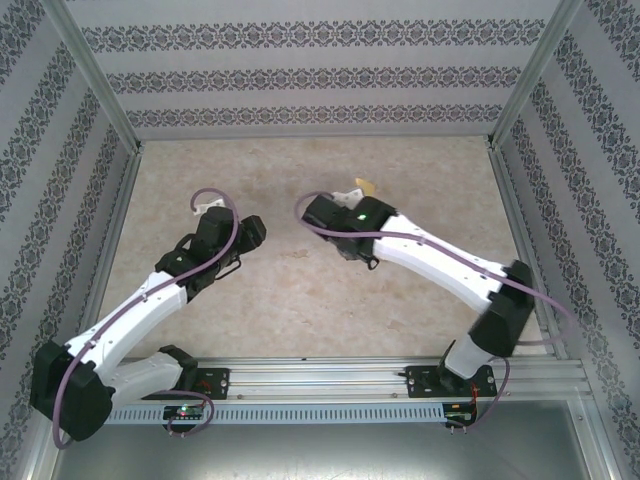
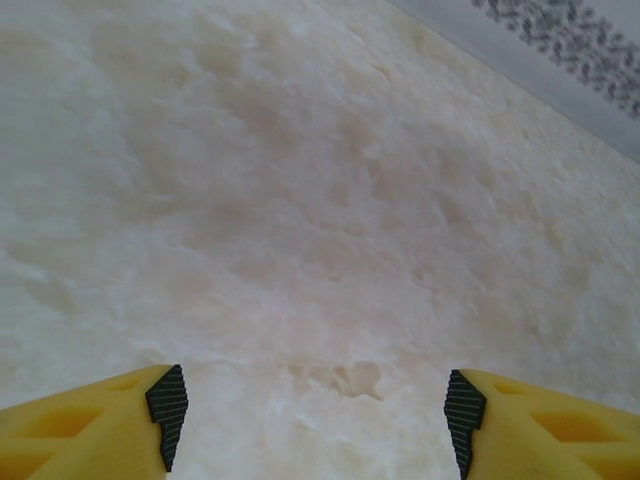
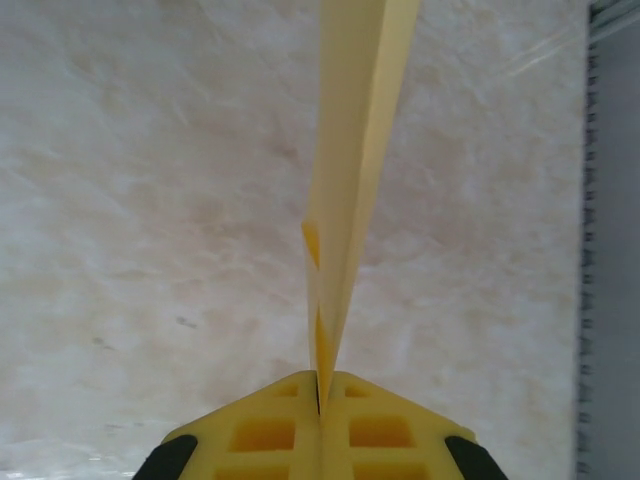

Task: Fold a paper plane with a square sheet of paper (pick it up from the middle)
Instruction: Turn over the paper at the center of the table.

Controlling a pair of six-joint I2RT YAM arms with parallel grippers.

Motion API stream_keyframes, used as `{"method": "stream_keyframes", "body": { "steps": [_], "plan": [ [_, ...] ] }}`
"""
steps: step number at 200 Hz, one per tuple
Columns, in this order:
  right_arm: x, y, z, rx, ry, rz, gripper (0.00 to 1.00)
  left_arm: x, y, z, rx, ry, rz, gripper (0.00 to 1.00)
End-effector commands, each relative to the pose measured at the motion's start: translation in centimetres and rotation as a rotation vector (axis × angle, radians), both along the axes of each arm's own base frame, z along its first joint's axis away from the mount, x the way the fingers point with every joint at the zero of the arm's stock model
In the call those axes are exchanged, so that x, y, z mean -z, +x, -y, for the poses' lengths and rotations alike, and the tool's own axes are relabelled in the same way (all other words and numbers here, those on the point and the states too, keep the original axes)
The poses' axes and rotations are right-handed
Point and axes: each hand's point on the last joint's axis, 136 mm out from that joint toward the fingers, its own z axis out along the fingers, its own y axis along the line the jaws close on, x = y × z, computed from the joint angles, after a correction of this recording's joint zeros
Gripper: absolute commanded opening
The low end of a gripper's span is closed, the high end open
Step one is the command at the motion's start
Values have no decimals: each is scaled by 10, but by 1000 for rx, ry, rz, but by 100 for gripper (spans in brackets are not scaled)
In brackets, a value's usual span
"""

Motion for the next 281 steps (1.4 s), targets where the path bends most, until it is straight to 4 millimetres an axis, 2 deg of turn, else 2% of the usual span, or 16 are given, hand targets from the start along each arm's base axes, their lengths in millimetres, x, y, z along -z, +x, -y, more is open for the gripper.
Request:
{"method": "stream_keyframes", "body": {
  "steps": [1, 35, 54, 65, 79, 90, 102, 129, 143, 151, 173, 193, 212, 235, 281],
  "plan": [
    [7, -2, 9, -9, -187, -28, 0, 6, -15, -42, -186, 51, -7, 75],
    [65, -7, -33, -61, -165, -158, 1, 8, -37, -80, -348, 77, -1, 77],
    [98, -12, -57, -81, -156, -240, 5, 4, -42, -84, -354, 69, 13, 78],
    [117, -17, -74, -107, -127, -298, 14, 3, -44, -84, -347, 66, 12, 78],
    [137, -24, -96, -134, -34, -369, 15, 2, -47, -84, -343, 60, 3, 78],
    [141, -28, -111, -147, 55, -397, 20, 4, -49, -83, -331, 59, -7, 78],
    [135, -30, -126, -164, 179, -394, 40, 5, -50, -82, -322, 61, -19, 78],
    [109, -28, -152, -170, 594, -383, 53, 4, -47, -80, -295, 74, -20, 78],
    [93, -24, -154, -162, 835, -377, 53, 3, -45, -77, -280, 76, -25, 79],
    [91, -24, -146, -147, 942, -358, 52, 1, -43, -75, -268, 78, -26, 79],
    [87, -17, -124, -102, 1185, -322, 36, 5, -38, -65, -214, 75, -44, 79],
    [101, -22, -123, -91, 1311, -404, 19, 12, -30, -46, -128, 48, -75, 79],
    [122, -27, -128, -64, 1312, -464, 12, 19, -23, -27, -51, 14, -112, 80],
    [155, -28, -126, 48, 1287, -502, 9, 25, -17, -9, 26, -14, -156, 80],
    [215, -30, -112, 348, 1231, -516, 12, 37, -14, 18, 145, -68, -211, 82]
  ]
}}
